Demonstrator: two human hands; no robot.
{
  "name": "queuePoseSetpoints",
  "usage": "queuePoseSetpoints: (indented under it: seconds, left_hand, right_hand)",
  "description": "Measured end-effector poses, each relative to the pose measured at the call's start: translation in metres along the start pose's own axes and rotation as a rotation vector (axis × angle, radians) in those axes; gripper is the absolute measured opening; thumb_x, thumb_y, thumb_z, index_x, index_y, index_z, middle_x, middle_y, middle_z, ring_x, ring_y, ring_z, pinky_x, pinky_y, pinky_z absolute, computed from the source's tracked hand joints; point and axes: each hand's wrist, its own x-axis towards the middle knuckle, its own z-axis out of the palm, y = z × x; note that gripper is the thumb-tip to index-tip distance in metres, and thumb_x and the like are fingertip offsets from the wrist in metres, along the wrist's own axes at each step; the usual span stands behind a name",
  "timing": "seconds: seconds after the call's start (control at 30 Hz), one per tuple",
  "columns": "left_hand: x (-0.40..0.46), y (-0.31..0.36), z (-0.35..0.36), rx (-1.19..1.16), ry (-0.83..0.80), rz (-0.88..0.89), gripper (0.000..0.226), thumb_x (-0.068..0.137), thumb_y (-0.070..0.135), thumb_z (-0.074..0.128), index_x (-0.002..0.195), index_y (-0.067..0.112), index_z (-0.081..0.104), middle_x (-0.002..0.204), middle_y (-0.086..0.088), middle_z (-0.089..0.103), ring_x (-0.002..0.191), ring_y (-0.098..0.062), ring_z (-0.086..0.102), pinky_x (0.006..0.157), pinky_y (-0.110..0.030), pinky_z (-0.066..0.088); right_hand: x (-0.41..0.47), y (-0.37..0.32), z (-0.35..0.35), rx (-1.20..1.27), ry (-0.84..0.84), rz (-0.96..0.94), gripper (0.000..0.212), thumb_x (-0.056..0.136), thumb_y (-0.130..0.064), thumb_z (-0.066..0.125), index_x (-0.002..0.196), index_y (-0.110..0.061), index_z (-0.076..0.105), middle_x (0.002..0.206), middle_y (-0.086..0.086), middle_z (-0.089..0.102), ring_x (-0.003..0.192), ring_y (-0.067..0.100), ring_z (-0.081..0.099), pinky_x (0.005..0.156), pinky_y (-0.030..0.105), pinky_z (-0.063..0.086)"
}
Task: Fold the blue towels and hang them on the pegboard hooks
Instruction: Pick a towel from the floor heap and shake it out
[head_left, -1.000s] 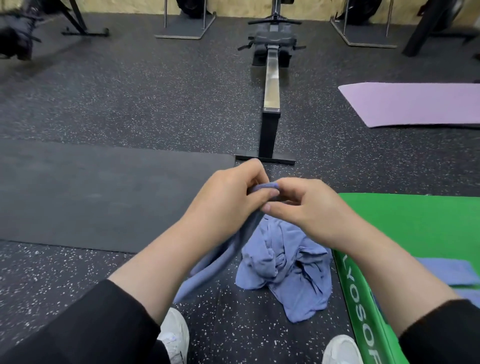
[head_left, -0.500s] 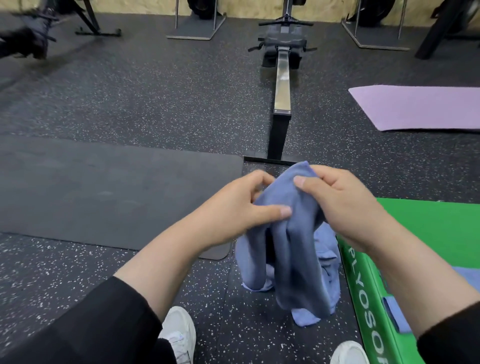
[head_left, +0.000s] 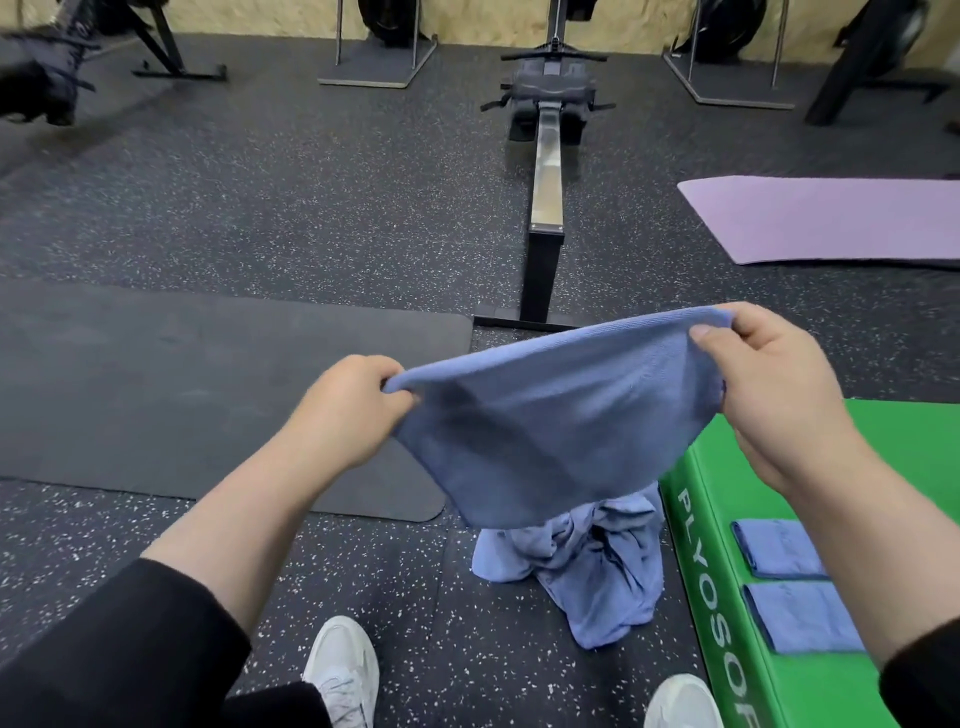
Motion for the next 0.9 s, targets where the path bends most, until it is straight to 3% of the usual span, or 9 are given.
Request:
queuePoseSetpoints:
  seconds: [0.2, 0.3, 0.37, 0.43, 0.57, 0.73, 0.8, 0.9]
  left_hand:
    - [0.005, 0.003, 0.001, -0.361, 0.163, -0.035, 0.025, 0.097, 0.026, 0.059, 0.073, 0.017, 0.059, 0.061, 0.005, 0.05, 0.059, -0.018, 0.037, 0.054, -0.03, 0.027]
    - [0.007, 0.007, 0.007, -0.549, 0.144, -0.011, 0.024, 0.089, 0.034, 0.067, 0.078, 0.013, 0.064, 0.069, 0.0, 0.057, 0.069, -0.017, 0.049, 0.066, -0.035, 0.043]
    - [0.007, 0.012, 0.009, -0.684, 0.118, -0.015, 0.032, 0.09, 0.031, 0.07, 0.083, 0.001, 0.061, 0.073, -0.007, 0.055, 0.071, -0.016, 0.052, 0.073, -0.04, 0.054]
    - [0.007, 0.016, 0.012, -0.783, 0.111, -0.029, 0.036, 0.095, 0.026, 0.068, 0.087, -0.007, 0.058, 0.072, -0.006, 0.052, 0.068, -0.015, 0.05, 0.072, -0.038, 0.055]
    - [0.007, 0.02, 0.014, -0.825, 0.152, -0.074, 0.027, 0.101, 0.026, 0.061, 0.08, 0.01, 0.069, 0.066, 0.005, 0.06, 0.06, -0.009, 0.051, 0.059, -0.024, 0.051]
    - [0.011, 0.012, 0.015, -0.799, 0.118, -0.127, 0.039, 0.1, 0.036, 0.058, 0.092, -0.001, 0.069, 0.078, -0.006, 0.06, 0.07, -0.018, 0.049, 0.067, -0.036, 0.049]
    - [0.01, 0.013, 0.016, -0.784, 0.107, -0.116, 0.042, 0.099, 0.038, 0.057, 0.091, -0.003, 0.066, 0.077, -0.006, 0.057, 0.07, -0.018, 0.046, 0.066, -0.036, 0.048]
    - [0.009, 0.018, 0.019, -0.79, 0.117, -0.1, 0.045, 0.097, 0.039, 0.057, 0.089, -0.004, 0.063, 0.076, -0.005, 0.054, 0.07, -0.017, 0.044, 0.066, -0.035, 0.046]
  right_hand:
    - [-0.001, 0.001, -0.01, 0.059, 0.021, 0.114, 0.019, 0.095, -0.009, 0.057, 0.084, -0.019, 0.07, 0.087, 0.01, 0.066, 0.079, 0.022, 0.056, 0.069, 0.041, 0.043]
    - [-0.002, 0.001, -0.007, 0.064, -0.028, 0.172, 0.017, 0.096, -0.009, 0.06, 0.086, -0.02, 0.067, 0.08, 0.004, 0.067, 0.07, 0.018, 0.059, 0.058, 0.031, 0.047]
    - [-0.003, 0.0, -0.005, 0.073, -0.072, 0.205, 0.012, 0.096, -0.012, 0.063, 0.087, -0.019, 0.066, 0.079, 0.003, 0.068, 0.068, 0.016, 0.061, 0.055, 0.029, 0.05]
    - [-0.003, 0.0, -0.004, 0.069, -0.078, 0.22, 0.007, 0.096, -0.016, 0.065, 0.09, -0.018, 0.066, 0.081, 0.005, 0.069, 0.07, 0.018, 0.062, 0.054, 0.028, 0.052]
    - [-0.001, 0.001, -0.005, 0.026, -0.031, 0.194, 0.01, 0.097, -0.016, 0.064, 0.087, -0.018, 0.062, 0.083, 0.012, 0.066, 0.076, 0.022, 0.057, 0.063, 0.035, 0.046]
    - [0.002, 0.007, -0.008, -0.049, -0.056, 0.222, 0.006, 0.096, -0.013, 0.065, 0.093, -0.014, 0.07, 0.09, 0.012, 0.076, 0.081, 0.026, 0.066, 0.075, 0.043, 0.053]
    - [0.002, 0.009, -0.006, -0.078, -0.09, 0.225, 0.014, 0.098, -0.015, 0.063, 0.094, -0.007, 0.074, 0.099, 0.022, 0.075, 0.084, 0.024, 0.067, 0.08, 0.044, 0.056]
    - [0.001, 0.009, -0.002, -0.084, -0.097, 0.233, 0.023, 0.098, -0.018, 0.063, 0.087, -0.003, 0.076, 0.094, 0.024, 0.075, 0.079, 0.021, 0.063, 0.073, 0.039, 0.059]
